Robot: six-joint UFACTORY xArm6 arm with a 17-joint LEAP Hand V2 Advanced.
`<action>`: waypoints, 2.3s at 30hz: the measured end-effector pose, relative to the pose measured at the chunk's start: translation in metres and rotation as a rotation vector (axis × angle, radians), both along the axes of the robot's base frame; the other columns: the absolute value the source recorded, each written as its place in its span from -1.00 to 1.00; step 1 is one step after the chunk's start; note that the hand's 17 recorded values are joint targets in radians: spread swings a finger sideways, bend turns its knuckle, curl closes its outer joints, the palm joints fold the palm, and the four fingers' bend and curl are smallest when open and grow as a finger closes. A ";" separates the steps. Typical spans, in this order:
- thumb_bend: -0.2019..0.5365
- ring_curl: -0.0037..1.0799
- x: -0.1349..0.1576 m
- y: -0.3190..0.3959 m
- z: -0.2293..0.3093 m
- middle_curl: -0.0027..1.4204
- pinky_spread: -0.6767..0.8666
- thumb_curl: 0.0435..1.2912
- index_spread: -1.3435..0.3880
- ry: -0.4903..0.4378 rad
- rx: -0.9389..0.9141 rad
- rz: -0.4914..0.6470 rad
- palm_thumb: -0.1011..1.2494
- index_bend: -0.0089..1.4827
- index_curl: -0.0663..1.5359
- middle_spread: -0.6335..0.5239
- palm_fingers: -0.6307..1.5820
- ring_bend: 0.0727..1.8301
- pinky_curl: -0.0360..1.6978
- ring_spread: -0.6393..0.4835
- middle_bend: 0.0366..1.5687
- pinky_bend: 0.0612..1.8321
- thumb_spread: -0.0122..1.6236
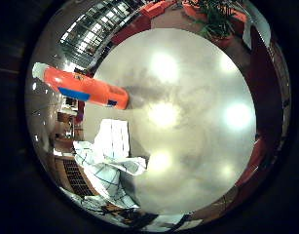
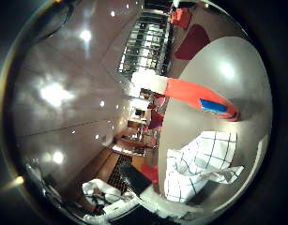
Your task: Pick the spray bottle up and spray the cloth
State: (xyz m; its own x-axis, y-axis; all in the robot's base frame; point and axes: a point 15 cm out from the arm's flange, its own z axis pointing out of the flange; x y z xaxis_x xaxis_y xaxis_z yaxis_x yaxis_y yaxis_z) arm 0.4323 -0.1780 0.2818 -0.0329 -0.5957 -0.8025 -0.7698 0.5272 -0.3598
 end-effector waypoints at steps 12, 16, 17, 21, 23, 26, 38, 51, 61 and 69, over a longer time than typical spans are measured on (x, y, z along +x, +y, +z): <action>-0.54 -0.51 0.027 0.022 -0.009 -0.55 0.42 -0.59 0.38 -0.009 0.009 0.008 -0.31 -0.78 -0.59 0.55 -0.40 -0.69 -0.59 0.63 -0.79 -0.57 0.10; -0.53 -0.51 0.037 0.032 -0.011 -0.54 0.42 -0.59 0.39 -0.012 0.003 0.011 -0.30 -0.79 -0.59 0.55 -0.38 -0.67 -0.60 0.63 -0.78 -0.57 0.11; -0.53 -0.51 0.040 0.035 -0.011 -0.54 0.43 -0.59 0.39 -0.013 0.002 0.013 -0.29 -0.80 -0.59 0.55 -0.38 -0.67 -0.60 0.63 -0.78 -0.57 0.11; -0.54 -0.50 0.050 0.049 -0.014 -0.54 0.49 -0.59 0.40 -0.013 0.007 0.022 -0.28 -0.80 -0.61 0.55 -0.34 -0.64 -0.59 0.65 -0.78 -0.50 0.12; -0.53 -0.50 0.056 0.058 -0.016 -0.54 0.51 -0.58 0.41 -0.012 0.005 0.029 -0.26 -0.80 -0.61 0.55 -0.32 -0.61 -0.58 0.66 -0.77 -0.46 0.12; -0.50 -0.48 0.064 0.071 -0.019 -0.53 0.53 -0.58 0.41 -0.010 -0.007 0.040 -0.19 -0.79 -0.61 0.53 -0.23 -0.53 -0.59 0.65 -0.74 -0.43 0.14; -0.45 -0.31 0.092 0.107 -0.040 -0.36 -0.22 -0.42 0.22 0.005 -0.021 0.035 0.50 -0.69 -0.49 -0.07 0.58 -0.02 -0.63 -0.08 -0.29 -0.23 0.21; -0.47 -0.05 0.104 0.121 -0.036 -0.12 -0.54 -0.41 0.21 -0.012 0.040 0.009 0.71 0.10 -0.05 -0.13 0.75 0.37 -0.39 -0.19 0.43 0.26 0.47; -0.47 0.14 0.106 0.111 -0.010 -0.03 -0.37 -0.28 0.29 -0.054 0.029 -0.002 0.70 0.49 0.09 -0.10 0.60 0.53 -0.14 -0.20 0.72 0.46 0.51; -0.48 0.21 0.081 0.128 0.036 -0.05 -0.33 -0.19 0.32 -0.052 -0.030 0.111 0.72 0.56 0.06 -0.08 0.60 0.58 0.04 -0.18 0.76 0.40 0.46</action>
